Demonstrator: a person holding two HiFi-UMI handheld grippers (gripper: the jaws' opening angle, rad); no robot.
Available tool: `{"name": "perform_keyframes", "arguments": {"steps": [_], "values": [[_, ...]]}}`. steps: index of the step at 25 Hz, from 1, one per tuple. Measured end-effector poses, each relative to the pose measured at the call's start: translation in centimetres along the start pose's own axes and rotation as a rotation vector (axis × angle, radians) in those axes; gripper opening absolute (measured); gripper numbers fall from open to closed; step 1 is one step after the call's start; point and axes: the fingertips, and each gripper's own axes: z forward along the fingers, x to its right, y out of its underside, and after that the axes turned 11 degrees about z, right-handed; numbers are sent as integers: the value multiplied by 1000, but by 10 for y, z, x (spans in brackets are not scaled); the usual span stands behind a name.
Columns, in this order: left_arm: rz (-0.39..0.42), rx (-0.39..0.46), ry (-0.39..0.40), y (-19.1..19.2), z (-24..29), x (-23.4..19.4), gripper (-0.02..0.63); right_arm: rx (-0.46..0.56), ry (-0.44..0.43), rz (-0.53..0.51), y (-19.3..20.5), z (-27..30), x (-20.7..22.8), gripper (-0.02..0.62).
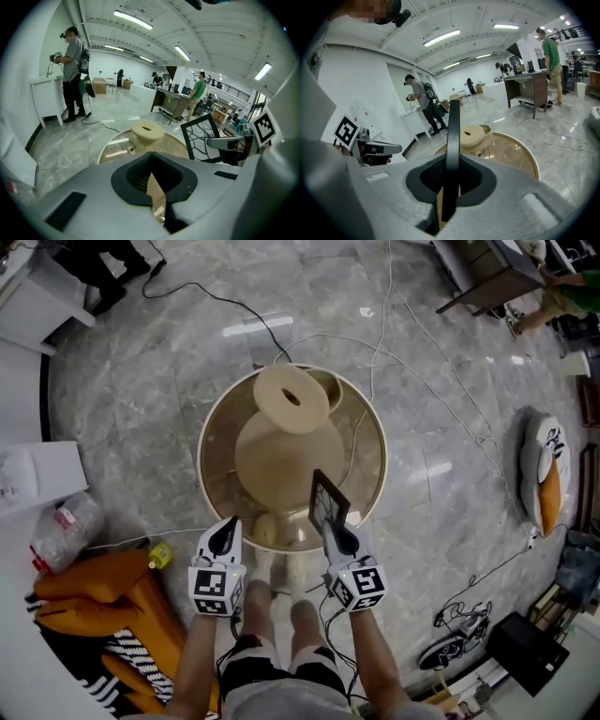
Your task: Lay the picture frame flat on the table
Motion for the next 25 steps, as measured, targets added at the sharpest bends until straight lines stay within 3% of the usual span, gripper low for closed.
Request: {"name": "perform_keyframes", "arguments": {"steps": [13, 25], "values": [[-4, -84, 27, 61, 77, -8, 17, -96, 30, 55, 53, 60, 48, 31], [-31, -132, 47, 95, 112, -16, 17, -144, 68, 101, 87, 93, 78, 32]]}}
